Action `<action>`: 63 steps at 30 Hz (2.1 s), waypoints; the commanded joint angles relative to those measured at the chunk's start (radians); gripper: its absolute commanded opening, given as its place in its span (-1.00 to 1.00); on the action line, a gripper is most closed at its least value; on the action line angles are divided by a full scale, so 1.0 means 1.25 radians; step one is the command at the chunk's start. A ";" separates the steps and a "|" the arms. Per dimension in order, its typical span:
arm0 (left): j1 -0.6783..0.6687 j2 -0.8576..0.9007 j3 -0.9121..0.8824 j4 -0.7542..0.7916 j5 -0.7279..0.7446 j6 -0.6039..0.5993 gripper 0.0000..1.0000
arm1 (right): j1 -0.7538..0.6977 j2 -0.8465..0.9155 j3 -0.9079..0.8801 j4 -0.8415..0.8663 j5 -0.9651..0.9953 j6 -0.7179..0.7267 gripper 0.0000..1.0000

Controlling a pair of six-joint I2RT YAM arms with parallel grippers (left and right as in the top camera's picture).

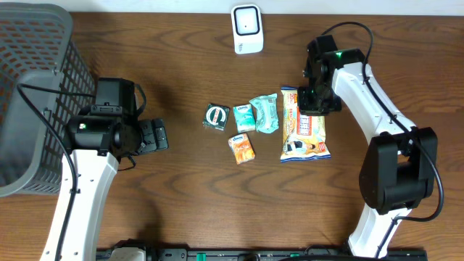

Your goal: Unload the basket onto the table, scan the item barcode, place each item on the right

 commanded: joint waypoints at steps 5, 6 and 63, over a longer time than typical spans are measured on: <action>-0.003 0.004 -0.004 -0.002 -0.004 -0.013 0.95 | -0.004 0.003 -0.013 0.034 0.027 0.005 -0.97; -0.003 0.004 -0.004 -0.002 -0.004 -0.013 0.96 | -0.004 0.003 -0.026 0.049 0.027 0.005 -0.98; -0.003 0.004 -0.004 -0.002 -0.004 -0.013 0.95 | 0.002 0.065 0.062 -0.146 0.014 0.026 -0.50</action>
